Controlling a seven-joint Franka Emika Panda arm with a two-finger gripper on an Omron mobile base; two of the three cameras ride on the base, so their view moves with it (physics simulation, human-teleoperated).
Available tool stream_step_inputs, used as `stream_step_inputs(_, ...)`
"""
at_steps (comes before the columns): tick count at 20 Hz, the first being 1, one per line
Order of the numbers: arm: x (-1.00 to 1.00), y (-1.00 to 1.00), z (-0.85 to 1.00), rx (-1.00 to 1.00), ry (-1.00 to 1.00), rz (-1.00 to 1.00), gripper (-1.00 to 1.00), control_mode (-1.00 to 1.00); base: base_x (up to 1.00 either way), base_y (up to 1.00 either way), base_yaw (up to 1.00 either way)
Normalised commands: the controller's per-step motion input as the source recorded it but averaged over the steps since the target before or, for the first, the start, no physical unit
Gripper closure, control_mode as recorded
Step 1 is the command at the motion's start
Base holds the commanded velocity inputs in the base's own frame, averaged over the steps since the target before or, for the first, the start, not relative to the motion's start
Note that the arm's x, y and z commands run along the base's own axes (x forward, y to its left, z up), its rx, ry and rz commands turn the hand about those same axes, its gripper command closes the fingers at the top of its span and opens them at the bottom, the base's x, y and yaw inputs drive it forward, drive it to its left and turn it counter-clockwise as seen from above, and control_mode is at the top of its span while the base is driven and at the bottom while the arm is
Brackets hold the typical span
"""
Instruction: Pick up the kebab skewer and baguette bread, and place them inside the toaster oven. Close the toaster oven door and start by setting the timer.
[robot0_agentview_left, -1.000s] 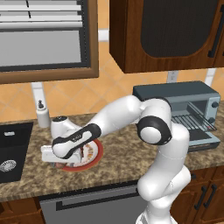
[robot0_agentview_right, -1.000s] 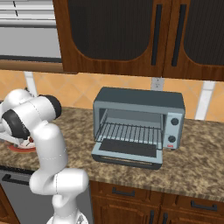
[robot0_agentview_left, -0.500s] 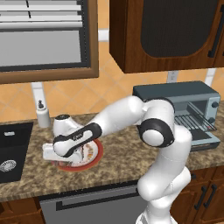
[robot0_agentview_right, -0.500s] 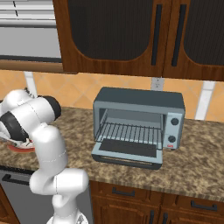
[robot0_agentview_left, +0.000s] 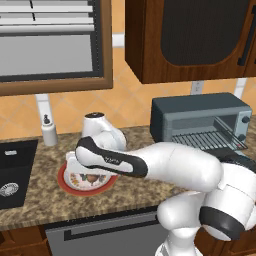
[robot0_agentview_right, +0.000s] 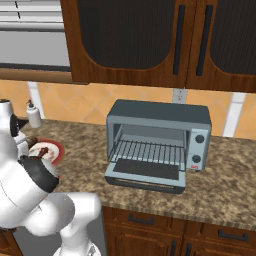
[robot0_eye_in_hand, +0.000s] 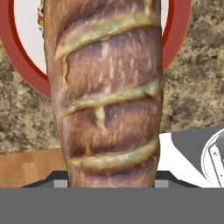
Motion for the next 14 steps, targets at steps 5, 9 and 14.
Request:
stream_step_inputs(5, -0.47, -1.0, 0.61, 0.02, 0.0, 0.01, 1.0, -1.0, 0.0, 0.0, 0.0)
stream_step_inputs(9, -0.09, -1.0, 0.52, 0.02, 0.0, 0.0, 1.0, -1.0, 0.0, 0.0, 0.0)
stream_step_inputs(14, 0.0, -1.0, 0.35, 0.01, 0.02, 0.0, 1.0, -1.0, 0.0, 0.0, 0.0)
